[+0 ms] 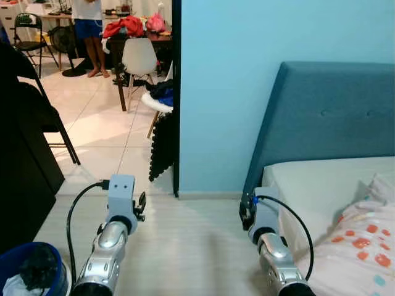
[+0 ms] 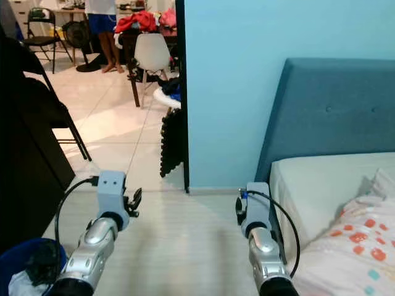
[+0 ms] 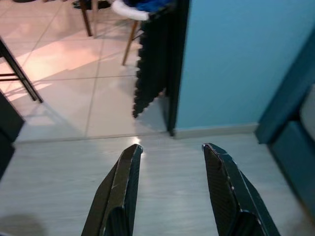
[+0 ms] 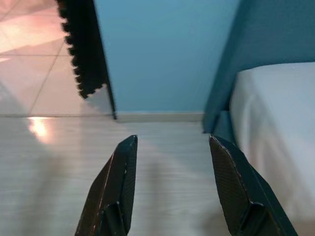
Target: Clean up the room
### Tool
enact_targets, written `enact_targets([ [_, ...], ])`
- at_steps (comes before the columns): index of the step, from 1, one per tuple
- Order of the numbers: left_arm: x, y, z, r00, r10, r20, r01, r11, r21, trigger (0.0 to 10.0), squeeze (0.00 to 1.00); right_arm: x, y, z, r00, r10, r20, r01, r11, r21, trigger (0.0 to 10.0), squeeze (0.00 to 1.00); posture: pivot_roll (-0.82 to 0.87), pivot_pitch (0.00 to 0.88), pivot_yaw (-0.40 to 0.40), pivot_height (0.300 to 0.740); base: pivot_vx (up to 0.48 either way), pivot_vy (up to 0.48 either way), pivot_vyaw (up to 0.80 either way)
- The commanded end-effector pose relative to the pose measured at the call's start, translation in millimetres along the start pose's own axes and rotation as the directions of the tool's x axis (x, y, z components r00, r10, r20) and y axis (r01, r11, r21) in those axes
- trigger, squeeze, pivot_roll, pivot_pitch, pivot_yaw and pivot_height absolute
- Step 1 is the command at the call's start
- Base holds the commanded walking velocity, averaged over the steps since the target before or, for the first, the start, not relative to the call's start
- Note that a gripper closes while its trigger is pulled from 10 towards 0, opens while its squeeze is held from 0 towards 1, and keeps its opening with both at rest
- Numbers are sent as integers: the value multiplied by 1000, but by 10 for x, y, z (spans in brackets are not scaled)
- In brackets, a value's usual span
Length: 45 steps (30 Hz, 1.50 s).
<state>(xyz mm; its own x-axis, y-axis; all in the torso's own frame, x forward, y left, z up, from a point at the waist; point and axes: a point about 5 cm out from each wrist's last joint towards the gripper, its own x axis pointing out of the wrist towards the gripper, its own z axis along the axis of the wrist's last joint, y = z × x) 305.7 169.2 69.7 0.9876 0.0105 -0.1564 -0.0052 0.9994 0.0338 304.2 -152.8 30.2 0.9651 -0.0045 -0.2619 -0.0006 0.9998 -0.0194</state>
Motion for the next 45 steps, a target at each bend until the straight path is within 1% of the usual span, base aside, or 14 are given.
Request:
enact_targets([
  [1, -3, 9, -28, 1000, 1, -8, -1, 1000, -2, 10000, 0, 0, -5, -23, 1000, 2, -12, -2, 1000, -6, 10000, 0, 36, 0, -47, 740, 322, 0, 0],
  [10, -3, 8, -36, 1000, 4, -9, -4, 1000, -3, 10000, 0, 6, -13, -10, 1000, 3, -8, -3, 1000, -10, 10000, 0, 32, 0, -49, 740, 318, 0, 0],
  [19, -18, -1, -72, 1000, 20, -13, -20, 1000, 15, 10000, 0, 1, -19, -16, 1000, 6, -8, -6, 1000, -11, 10000, 0, 34, 0, -62, 740, 0, 0, 0],
  [32, -21, 36, -78, 1000, 27, -13, -27, 1000, 7, 10000, 0, -9, -59, -12, 1000, -22, 1, 22, 1000, 9, 10000, 0, 24, 0, -47, 740, 0, 0, -800],
  [36, -15, 19, -98, 999, 24, -26, -24, 1000, -3, 10000, 0, -28, -96, -25, 999, -35, 2, 35, 999, 13, 10000, 0, 20, 0, -49, 740, 0, 0, -800],
  [40, -24, -9, -131, 999, 10, -41, -10, 1000, 10, 10000, 0, -39, -131, -30, 999, -47, 2, 47, 999, 3, 10000, 0, 18, 0, -50, 740, 0, 0, -800],
  [45, -32, -15, -132, 999, 6, -38, -5, 1000, 18, 10000, 0, -41, -144, -28, 999, -51, 3, 51, 999, -5, 10000, 0, 16, 0, -53, 740, 0, 0, -800],
])
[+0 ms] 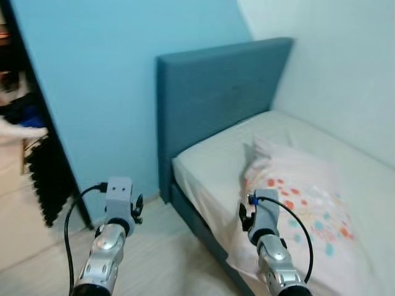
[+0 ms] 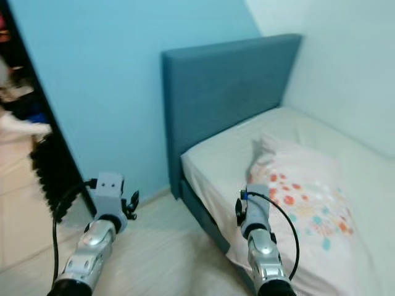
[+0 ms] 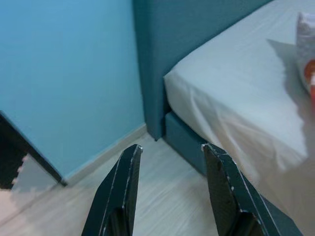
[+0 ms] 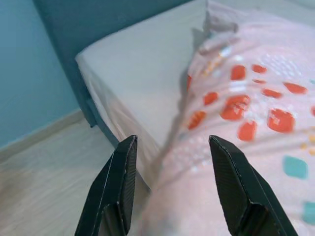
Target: Clean up the room
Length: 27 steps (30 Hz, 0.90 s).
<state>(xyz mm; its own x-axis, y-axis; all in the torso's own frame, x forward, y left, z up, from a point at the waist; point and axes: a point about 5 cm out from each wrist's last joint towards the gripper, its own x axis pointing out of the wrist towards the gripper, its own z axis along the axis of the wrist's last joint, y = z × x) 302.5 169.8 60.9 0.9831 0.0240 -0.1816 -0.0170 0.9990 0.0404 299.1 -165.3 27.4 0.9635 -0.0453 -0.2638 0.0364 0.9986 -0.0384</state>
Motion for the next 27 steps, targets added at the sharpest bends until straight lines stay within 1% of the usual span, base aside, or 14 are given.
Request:
enact_targets([
  [1, -17, -17, -34, 1000, -3, -1, 3, 1000, 28, 10000, 0, -1, -17, 13, 1000, -7, 6, 7, 1000, 0, 10000, 0, 16, 0, -55, 740, 0, 0, -800],
  [5, -20, -16, -30, 1000, 2, 14, -2, 999, 36, 10000, 0, -6, -15, 10, 1000, 0, 6, 0, 1000, -6, 10000, 0, 15, 0, -56, 740, 0, 0, -800],
  [17, -20, 22, -41, 1000, 26, 6, -27, 999, 40, 10000, 0, -9, -26, -4, 1000, 5, -3, -5, 1000, -4, 10000, 0, 20, 0, -65, 740, 0, 0, -800],
  [22, -25, 11, -34, 1000, 18, 16, -19, 999, 26, 10000, 0, -15, -16, -8, 1000, 4, -2, -4, 1000, -3, 10000, 0, 17, 0, -65, 740, 0, 0, -800],
  [27, -29, -47, -10, 999, -11, 36, 11, 1000, 2, 10000, 0, -31, -6, -1, 1000, 7, 5, -7, 1000, -5, 10000, 0, 12, 0, -64, 740, 0, 0, -800],
])
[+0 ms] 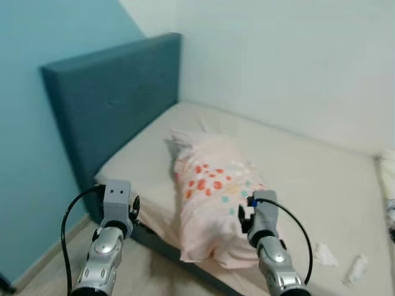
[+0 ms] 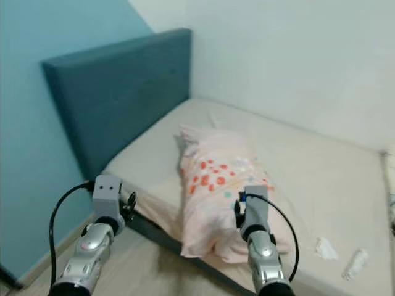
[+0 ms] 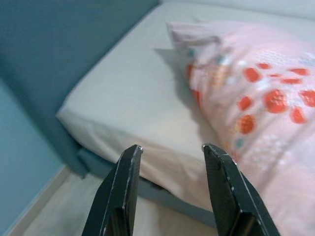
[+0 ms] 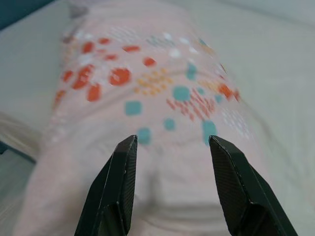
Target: Clean up the room
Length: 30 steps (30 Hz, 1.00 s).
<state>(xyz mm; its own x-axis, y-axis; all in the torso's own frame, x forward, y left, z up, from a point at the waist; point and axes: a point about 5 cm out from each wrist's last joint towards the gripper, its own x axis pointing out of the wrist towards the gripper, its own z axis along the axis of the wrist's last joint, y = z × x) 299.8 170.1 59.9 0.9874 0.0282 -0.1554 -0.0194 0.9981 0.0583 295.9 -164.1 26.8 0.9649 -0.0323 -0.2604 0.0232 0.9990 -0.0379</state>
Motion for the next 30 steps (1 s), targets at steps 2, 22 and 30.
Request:
enact_targets([
  [2, -7, -59, 7, 1000, -19, 11, 20, 1000, -18, 10000, 0, -6, -20, 13, 1000, -4, 3, 4, 1000, -2, 10000, 0, 11, 0, -63, 740, 0, 0, -800],
  [22, 27, -115, 126, 997, -34, 67, 38, 998, -51, 10000, 0, -17, 0, 153, 995, 7, 96, -10, 999, 31, 10000, 0, 9, 0, -70, 740, 0, 0, -800],
  [30, 2, -114, 196, 993, -40, 108, 48, 996, -69, 10000, 0, 8, 11, 207, 994, 11, 113, -21, 996, 90, 10000, 0, 18, 0, -75, 740, 0, 0, -660],
])
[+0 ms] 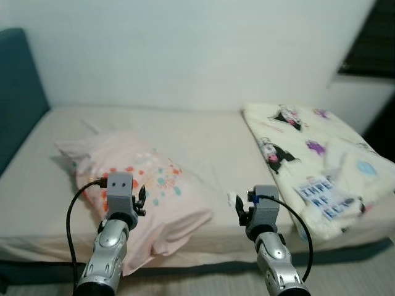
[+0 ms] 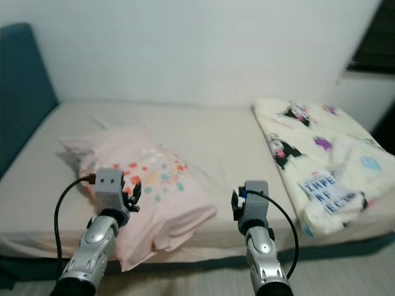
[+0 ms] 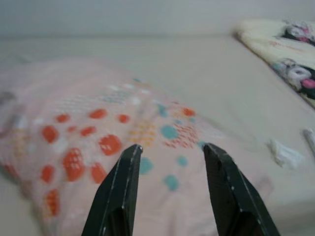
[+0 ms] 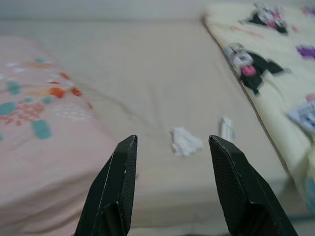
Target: Clean up the room
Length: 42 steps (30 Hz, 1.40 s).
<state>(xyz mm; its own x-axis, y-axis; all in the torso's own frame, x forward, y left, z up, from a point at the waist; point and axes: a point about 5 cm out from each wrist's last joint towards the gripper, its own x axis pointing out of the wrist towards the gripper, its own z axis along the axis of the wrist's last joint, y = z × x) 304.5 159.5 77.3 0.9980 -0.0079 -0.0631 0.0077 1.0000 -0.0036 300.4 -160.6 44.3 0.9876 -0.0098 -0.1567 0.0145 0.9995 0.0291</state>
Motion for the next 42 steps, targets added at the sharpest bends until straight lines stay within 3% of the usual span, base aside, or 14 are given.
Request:
enact_targets([
  [1, -13, -18, 14, 1000, -11, 15, 11, 1000, -14, 10000, 0, 16, -14, 22, 1000, -8, 3, 8, 999, 37, 10000, 0, 18, 0, -75, 740, 0, 0, 0],
  [6, -7, -7, 57, 999, -9, 40, 10, 999, -36, 10000, 0, 5, 42, 42, 999, 39, 26, -39, 999, -4, 10000, 0, 18, 0, -75, 740, 48, 0, 0],
  [36, -29, 34, 37, 999, -11, 46, 12, 999, -36, 10000, 0, 20, 37, 33, 999, 42, 26, -41, 999, -17, 10000, 0, 27, 0, -87, 740, 293, 0, 0],
  [42, -25, -11, 43, 997, -56, 56, 59, 997, -51, 10000, 0, 14, 17, 26, 999, 30, 25, -30, 999, -15, 10000, 0, 26, 0, -82, 740, 91, 0, 0],
])
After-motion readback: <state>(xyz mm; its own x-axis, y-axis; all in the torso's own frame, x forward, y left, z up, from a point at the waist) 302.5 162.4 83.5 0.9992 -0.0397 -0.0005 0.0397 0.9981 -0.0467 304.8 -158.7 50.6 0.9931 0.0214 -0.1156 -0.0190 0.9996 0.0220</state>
